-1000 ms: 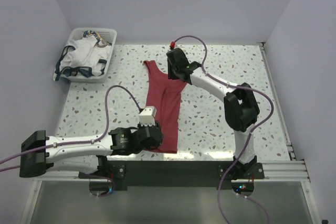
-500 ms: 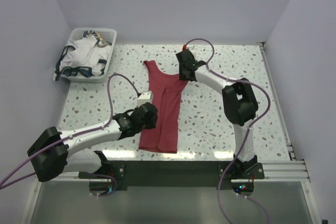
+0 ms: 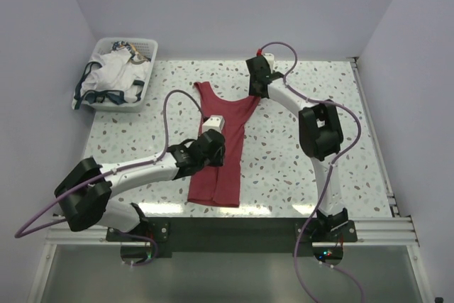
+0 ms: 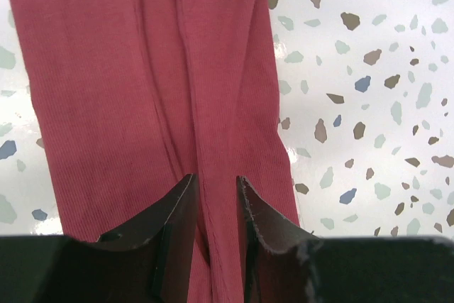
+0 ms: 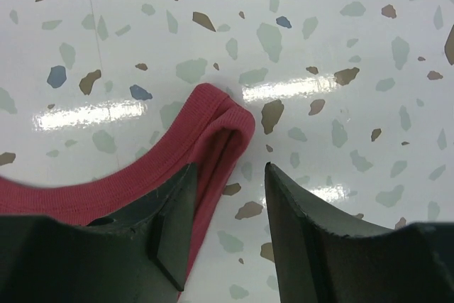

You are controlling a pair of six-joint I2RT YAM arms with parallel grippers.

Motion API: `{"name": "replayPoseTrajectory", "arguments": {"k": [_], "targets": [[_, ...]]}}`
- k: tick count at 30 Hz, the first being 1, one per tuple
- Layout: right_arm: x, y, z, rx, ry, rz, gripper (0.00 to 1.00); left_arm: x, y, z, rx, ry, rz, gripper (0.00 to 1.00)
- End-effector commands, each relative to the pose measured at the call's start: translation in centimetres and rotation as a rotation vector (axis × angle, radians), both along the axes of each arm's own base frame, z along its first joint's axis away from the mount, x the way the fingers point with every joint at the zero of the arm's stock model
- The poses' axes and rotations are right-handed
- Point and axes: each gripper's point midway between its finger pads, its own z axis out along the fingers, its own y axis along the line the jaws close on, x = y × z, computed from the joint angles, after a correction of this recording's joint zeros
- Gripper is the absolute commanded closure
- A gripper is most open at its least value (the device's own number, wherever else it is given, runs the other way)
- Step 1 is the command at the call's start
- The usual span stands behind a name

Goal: Fold and stack the tank tops
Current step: Fold the tank top

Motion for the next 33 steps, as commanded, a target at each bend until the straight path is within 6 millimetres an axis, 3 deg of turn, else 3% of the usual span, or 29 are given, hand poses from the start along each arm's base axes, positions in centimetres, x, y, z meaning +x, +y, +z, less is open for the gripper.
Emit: {"name": "replayPoseTrajectory", "arguments": {"k": [1,14,25,33], "targets": [[1.4,-0.2,1.3,-0.011,-0.043,-0.027,0.53,1.2,-2.1,1.9,-0.052,-0.041,-0.055,0.68],[1.8,-0.4,-0.1,-0.024,-0.048,-0.044,0.58,-0.5,-5.1,-0.5,-0.068,0.023,-0.178,0.73],[2.8,-0.4,-1.0,-0.020,-0.076,-0.051,0.61,-1.2,-5.9,-3.4,-0.010,0.065,-0.209,0.74],[3.2,-0.7,-0.5,-0.028,-0.103,-0.066,0.90,-2.2,-6.4,-4.9,0.026,0.085,-0.233,0.76]]}}
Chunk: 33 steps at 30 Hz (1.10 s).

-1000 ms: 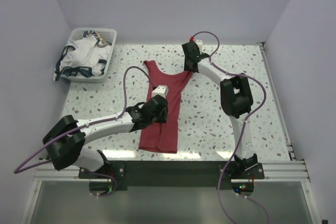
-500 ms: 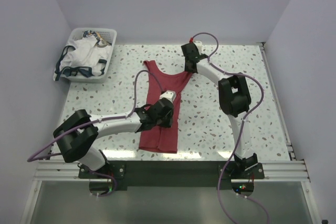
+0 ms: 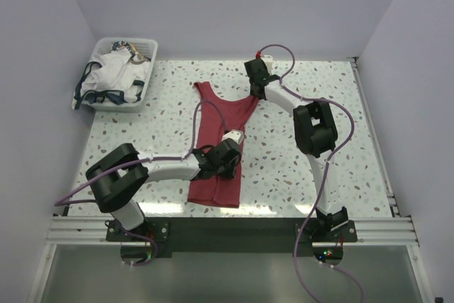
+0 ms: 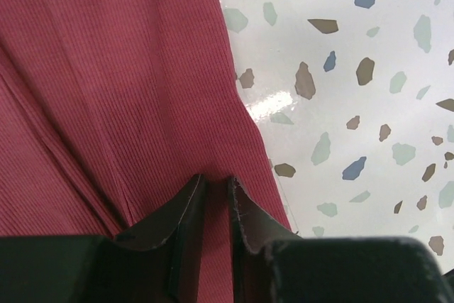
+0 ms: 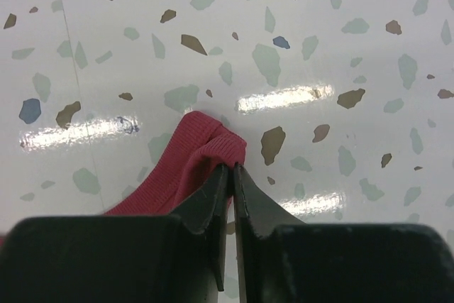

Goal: Fold and stack the tank tops
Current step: Fold the tank top

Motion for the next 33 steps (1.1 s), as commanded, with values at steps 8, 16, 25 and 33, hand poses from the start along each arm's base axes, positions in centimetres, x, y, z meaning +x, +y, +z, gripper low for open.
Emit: {"name": "replayPoseTrajectory", "arguments": {"k": [8,16,25,33], "targets": [[1.7,-0.5,4.1,0.003,-0.112,-0.030,1.00,-0.3,-2.6,0.4,-0.014,-0.039,-0.060,0.80],[1.9,0.4,6.5,-0.002,-0.150,-0.010,1.00,-1.6,-2.8,-0.5,0.006,-0.021,-0.079,0.81],[1.8,3.2,7.6,-0.063,-0.178,0.027,1.00,-2.6,-3.0,-1.0,0.013,-0.007,-0.095,0.82],[2.4,5.7,7.3,-0.121,-0.180,0.080,1.00,-2.9,-3.0,-1.1,0.016,-0.003,-0.103,0.83]]}}
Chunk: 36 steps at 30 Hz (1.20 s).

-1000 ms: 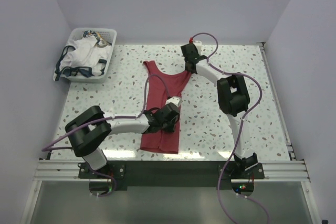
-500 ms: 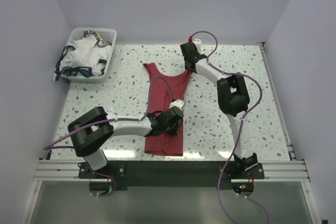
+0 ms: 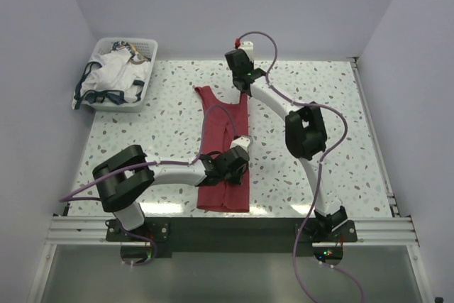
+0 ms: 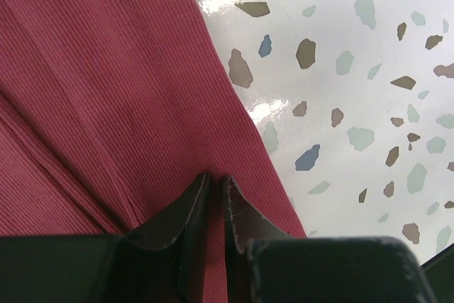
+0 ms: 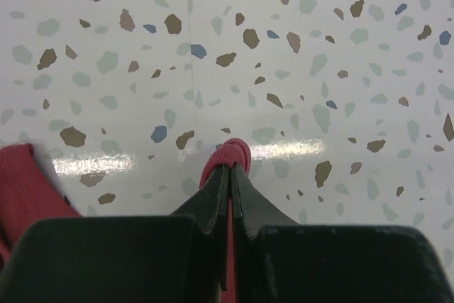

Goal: Fold and stack the tank tops
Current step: Fold the tank top

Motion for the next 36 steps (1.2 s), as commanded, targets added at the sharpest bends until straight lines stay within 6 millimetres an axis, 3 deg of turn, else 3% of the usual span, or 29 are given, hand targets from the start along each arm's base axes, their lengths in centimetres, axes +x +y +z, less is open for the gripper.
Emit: {"name": "replayPoseTrajectory", "arguments": {"k": [1,3,4,9,17,22,25,31,34,36], "targets": [[0.8,0.5,-0.3,-0.065,-0.014,-0.001,1.00,-1.0,0.0,-1.0,0.031,0.028,-0.026,0.83],[1.1,0.9,-0.3,-0.062,-0.014,0.008,1.00,-1.0,-0.1,-0.9,0.028,0.026,-0.027,0.83],[1.1,1.1,-1.4,-0.071,0.002,0.011,1.00,-1.0,-0.1,-0.9,0.026,0.026,-0.026,0.83],[1.4,1.6,-2.8,-0.103,0.021,0.020,0.99,-1.1,-0.2,-0.7,0.023,0.027,-0.027,0.83],[1.8,1.4,-3.5,-0.137,0.023,0.030,0.74,-1.5,-0.5,-0.2,0.004,0.028,-0.031,0.83],[2.3,2.5,-0.3,-0.075,-0.043,0.082,0.55,-1.3,-0.8,2.1,-0.046,0.000,-0.025,0.82],[2.6,3.0,2.3,-0.045,-0.088,0.105,0.46,-0.8,-1.0,4.1,-0.081,-0.036,-0.010,0.75],[1.9,2.9,6.7,0.029,-0.132,0.134,0.36,1.0,-2.0,9.8,-0.172,-0.133,0.017,0.58],[1.4,2.5,7.3,0.039,-0.128,0.135,0.33,2.2,-1.5,11.8,-0.192,-0.164,0.058,0.56],[1.0,2.1,8.2,0.054,-0.129,0.133,0.32,3.8,0.3,13.3,-0.201,-0.192,0.151,0.57]]}}
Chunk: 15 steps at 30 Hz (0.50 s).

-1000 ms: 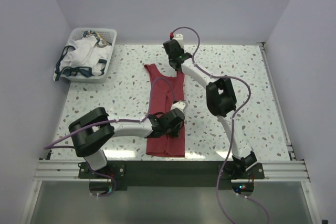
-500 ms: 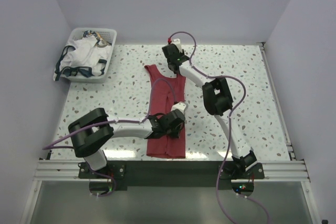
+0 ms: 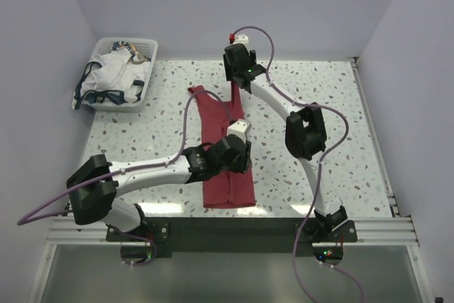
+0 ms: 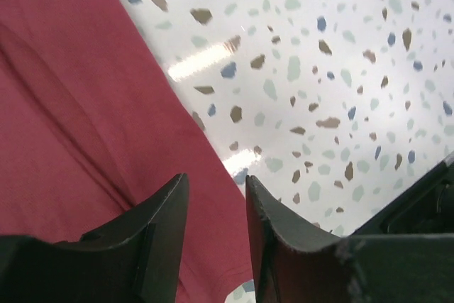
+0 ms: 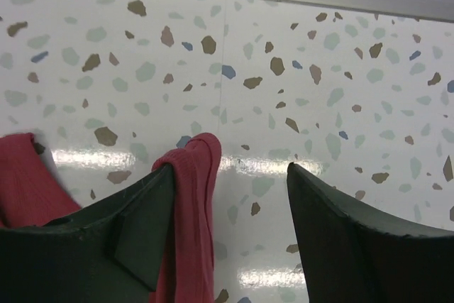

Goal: Fold and stack the tank tops
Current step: Fold the tank top

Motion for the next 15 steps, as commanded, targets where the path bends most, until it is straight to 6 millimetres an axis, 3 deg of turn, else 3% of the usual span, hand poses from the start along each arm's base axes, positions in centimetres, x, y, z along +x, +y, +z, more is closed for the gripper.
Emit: {"name": "replayPoseTrajectory", "arguments": {"k": [1,2,4,6,7,10,13,15], "targets": [[-0.4,-0.4,6.2,0.095,-0.090,0.014,0.30,3.5,2.4,4.9,-0.062,-0.075,0.159,0.58],[-0.6,-0.4,7.1,0.119,-0.101,0.017,0.29,4.5,3.4,6.0,-0.083,-0.089,0.213,0.59],[-1.1,0.6,6.9,0.169,-0.072,0.082,0.21,7.2,5.9,7.4,-0.096,-0.106,0.311,0.59],[-1.3,1.3,5.4,0.172,-0.004,0.125,0.18,9.3,8.0,9.2,-0.114,-0.152,0.388,0.58],[-0.9,1.6,6.5,0.180,-0.016,0.128,0.19,10.1,8.3,10.4,-0.123,-0.172,0.405,0.58],[-1.6,1.4,4.6,0.171,0.042,0.121,0.23,12.8,11.2,11.4,-0.093,-0.197,0.515,0.58],[-3.2,0.9,4.1,0.203,0.043,0.115,0.26,16.4,14.8,11.0,-0.090,-0.179,0.633,0.60],[-3.5,1.1,4.9,0.232,0.014,0.135,0.25,19.0,17.0,9.8,-0.088,-0.161,0.689,0.61]]}}
